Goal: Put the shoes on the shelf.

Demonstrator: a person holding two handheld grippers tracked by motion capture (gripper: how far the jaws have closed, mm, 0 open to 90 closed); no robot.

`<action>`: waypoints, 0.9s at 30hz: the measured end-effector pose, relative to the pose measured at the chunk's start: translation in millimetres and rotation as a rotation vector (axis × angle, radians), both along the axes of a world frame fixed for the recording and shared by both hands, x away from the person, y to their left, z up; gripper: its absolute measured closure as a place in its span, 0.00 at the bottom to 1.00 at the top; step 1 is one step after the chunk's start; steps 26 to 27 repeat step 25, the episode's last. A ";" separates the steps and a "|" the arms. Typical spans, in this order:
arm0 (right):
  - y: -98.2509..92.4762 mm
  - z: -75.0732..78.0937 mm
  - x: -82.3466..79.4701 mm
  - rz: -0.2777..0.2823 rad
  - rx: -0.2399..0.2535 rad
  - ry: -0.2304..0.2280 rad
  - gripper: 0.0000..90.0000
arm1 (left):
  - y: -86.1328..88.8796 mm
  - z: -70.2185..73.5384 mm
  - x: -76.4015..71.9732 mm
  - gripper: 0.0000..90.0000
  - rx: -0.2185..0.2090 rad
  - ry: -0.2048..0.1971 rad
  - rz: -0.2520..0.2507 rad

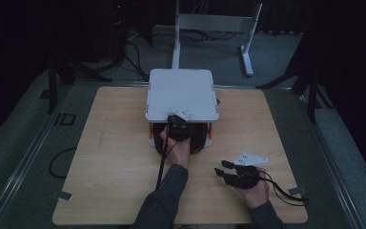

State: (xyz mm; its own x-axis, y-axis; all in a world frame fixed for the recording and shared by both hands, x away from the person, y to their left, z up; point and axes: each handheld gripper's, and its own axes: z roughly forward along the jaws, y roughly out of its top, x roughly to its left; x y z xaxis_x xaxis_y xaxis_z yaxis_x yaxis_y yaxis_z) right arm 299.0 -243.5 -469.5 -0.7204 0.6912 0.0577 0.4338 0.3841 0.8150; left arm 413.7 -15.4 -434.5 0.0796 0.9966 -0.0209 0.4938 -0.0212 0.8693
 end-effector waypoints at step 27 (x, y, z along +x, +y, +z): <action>-1.6 1.7 0.4 -0.005 -0.011 -0.008 0.58 | 59.4 14.1 -52.4 0.48 -0.008 -0.036 -0.283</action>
